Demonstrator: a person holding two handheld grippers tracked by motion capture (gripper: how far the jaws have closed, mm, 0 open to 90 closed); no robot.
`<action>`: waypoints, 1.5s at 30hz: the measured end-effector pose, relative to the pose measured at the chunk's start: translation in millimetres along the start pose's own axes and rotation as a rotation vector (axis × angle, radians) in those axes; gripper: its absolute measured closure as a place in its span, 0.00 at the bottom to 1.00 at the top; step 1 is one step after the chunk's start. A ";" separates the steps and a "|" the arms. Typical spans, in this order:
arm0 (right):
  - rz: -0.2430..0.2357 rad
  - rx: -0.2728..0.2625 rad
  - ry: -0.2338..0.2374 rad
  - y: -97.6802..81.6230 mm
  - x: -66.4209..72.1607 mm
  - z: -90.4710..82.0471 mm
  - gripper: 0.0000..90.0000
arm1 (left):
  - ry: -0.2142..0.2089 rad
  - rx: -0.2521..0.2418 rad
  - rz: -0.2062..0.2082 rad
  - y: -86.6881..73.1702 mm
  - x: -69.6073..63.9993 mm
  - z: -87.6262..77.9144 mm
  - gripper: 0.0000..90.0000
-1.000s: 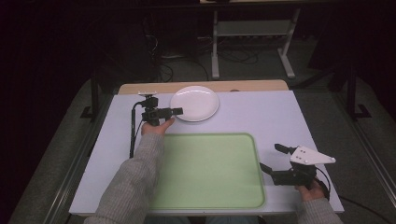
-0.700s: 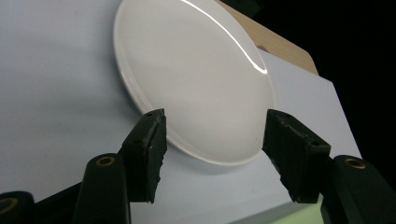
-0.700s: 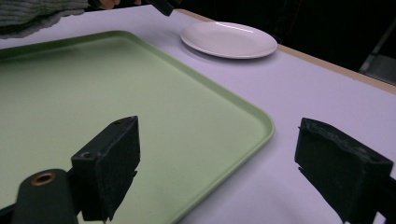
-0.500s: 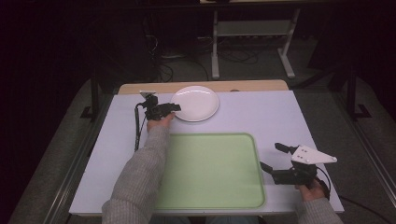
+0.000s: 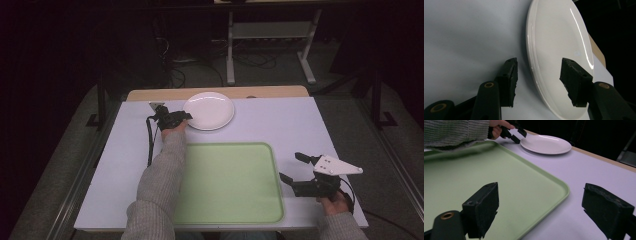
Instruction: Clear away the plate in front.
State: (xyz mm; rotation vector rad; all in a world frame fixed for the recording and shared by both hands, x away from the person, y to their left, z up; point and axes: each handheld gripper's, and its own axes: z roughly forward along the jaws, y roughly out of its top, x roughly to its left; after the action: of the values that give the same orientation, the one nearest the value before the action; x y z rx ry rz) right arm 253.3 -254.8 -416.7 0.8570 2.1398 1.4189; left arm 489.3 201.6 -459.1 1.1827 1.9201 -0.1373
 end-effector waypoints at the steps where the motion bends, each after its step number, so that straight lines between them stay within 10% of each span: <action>1: 0.002 -0.002 0.001 0.0 -0.4 -0.2 0.15 | -0.008 -0.001 -0.015 -0.1 -0.3 1.3 0.53; 14: 0.019 -0.026 0.011 1.3 -2.9 -2.1 0.15 | -0.036 -0.004 -0.094 -6.9 -7.2 13.4 0.59; 19: 0.018 -0.030 0.009 1.9 -2.4 -2.5 0.15 | -0.011 -0.027 -0.071 -10.6 -10.6 14.0 0.60; 24: 0.023 -0.027 0.013 2.6 -2.7 -2.5 0.15 | 0.031 -0.041 -0.028 -13.7 -6.6 13.6 0.82; 45: 0.018 -0.026 0.010 2.7 -3.8 -3.0 0.15 | -0.193 -0.053 -0.118 -10.4 3.7 8.9 0.97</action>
State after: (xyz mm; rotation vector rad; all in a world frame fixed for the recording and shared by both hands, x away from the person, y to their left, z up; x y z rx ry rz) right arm 254.8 -258.6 -413.0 0.8638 2.1221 1.4597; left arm 486.0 194.0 -470.6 0.9841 1.8119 -0.2530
